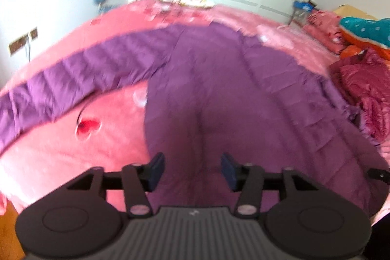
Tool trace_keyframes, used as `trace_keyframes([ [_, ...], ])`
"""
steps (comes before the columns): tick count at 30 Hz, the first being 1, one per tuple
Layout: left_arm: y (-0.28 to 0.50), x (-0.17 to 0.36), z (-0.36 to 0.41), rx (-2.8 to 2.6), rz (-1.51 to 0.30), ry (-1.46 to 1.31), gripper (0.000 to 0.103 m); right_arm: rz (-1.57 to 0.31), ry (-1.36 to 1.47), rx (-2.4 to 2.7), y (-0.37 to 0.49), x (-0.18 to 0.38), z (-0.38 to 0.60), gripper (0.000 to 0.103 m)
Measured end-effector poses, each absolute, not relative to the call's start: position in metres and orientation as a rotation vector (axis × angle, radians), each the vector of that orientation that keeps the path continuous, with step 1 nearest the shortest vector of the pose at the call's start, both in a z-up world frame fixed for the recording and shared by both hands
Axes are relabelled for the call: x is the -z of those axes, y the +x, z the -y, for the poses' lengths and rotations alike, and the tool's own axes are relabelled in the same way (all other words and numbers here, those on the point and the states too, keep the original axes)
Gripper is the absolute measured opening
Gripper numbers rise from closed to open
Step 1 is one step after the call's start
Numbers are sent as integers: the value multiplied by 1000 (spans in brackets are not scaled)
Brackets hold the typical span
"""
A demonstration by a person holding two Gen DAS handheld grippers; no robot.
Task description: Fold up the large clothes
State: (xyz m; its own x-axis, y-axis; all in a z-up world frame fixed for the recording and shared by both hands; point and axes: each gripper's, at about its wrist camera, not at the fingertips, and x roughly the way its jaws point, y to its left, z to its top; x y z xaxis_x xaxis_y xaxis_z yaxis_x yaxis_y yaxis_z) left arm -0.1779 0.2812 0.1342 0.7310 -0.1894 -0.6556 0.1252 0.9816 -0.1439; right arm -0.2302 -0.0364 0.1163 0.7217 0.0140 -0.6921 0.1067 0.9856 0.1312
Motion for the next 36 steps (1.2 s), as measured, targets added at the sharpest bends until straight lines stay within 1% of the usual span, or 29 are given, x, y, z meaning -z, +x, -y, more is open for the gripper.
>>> trace_keyframes([
  [1,-180,-139,-277,183,-713,-87,63,-740,173,44,-232,-119,39,91],
  [2,-183,-145,-272,192,-694,-80,65,-719,180,39,-235,-121,39,93],
  [4,-188,-156,-260,206,-651,-62,75,-683,205,29,-240,-125,40,100],
  [8,-197,-172,-238,219,-567,-19,87,-657,287,33,-241,-124,51,103],
  [9,-198,-175,-233,220,-554,-9,93,-654,310,40,-242,-123,56,103],
  [10,-197,-178,-228,221,-541,-3,96,-648,333,44,-242,-123,59,103],
  [14,-190,-177,-210,252,-524,-4,102,-587,465,80,-248,-123,83,103],
  [19,-167,-161,-188,268,-540,-9,102,-504,652,143,-255,-115,119,103],
  [26,-133,-138,-170,248,-530,-26,101,-396,992,152,-266,-92,157,103],
  [31,-101,-114,-162,231,-553,-61,97,-361,1102,102,-268,-80,165,103],
  [36,-77,-80,-155,199,-604,-25,96,-327,1160,40,-266,-79,164,103],
])
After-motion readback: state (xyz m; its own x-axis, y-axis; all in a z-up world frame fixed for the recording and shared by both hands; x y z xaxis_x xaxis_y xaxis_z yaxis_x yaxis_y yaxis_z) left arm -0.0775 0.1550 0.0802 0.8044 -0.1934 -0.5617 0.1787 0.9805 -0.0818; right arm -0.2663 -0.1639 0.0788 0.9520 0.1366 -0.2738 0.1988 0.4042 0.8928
